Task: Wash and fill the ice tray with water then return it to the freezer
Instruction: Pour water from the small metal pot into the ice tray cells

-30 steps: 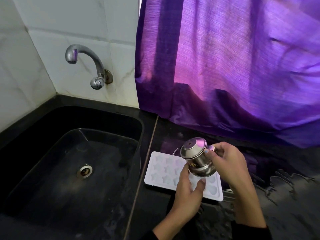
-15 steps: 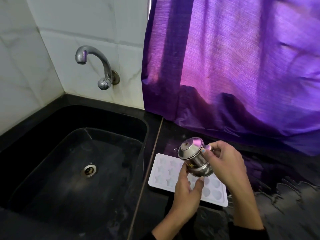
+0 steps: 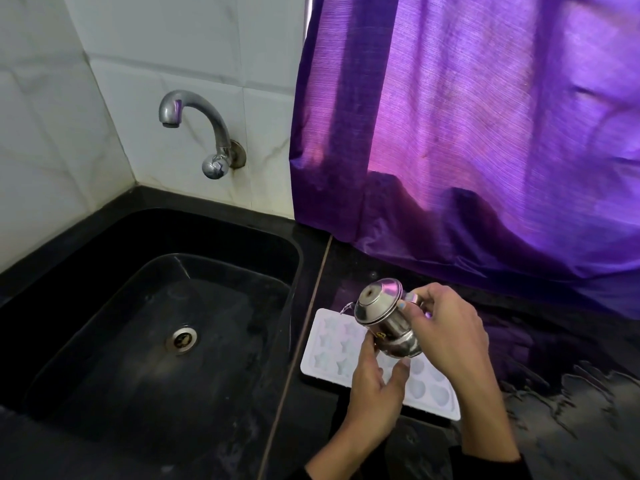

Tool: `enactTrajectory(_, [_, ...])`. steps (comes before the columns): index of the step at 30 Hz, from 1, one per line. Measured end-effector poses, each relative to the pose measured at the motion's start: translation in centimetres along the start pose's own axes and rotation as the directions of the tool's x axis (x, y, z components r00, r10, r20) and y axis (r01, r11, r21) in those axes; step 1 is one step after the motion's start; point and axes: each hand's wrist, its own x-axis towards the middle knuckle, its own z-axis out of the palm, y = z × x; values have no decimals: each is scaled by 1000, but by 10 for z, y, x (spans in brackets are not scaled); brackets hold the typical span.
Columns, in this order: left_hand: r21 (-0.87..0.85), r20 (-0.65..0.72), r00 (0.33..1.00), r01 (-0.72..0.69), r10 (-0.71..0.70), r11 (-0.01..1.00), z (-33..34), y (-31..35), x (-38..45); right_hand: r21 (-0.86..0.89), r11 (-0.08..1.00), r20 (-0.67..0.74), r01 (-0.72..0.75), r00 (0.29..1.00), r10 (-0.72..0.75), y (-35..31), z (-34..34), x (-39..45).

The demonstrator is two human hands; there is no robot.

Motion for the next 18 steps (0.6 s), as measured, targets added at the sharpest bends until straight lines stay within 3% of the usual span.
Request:
enactTrajectory(4, [3, -5, 1000, -11, 11, 1000, -1, 1, 0, 37, 999, 3, -5, 1000, 5, 4, 1, 0])
enactTrajectory(9, [6, -37, 999, -22, 22, 1000, 2, 1, -1, 222, 975, 12, -26, 1000, 24, 21, 1, 2])
enactTrajectory(18, [144, 62, 993, -109, 101, 984, 21, 11, -11, 532, 842, -9, -87, 994, 108, 64, -26, -3])
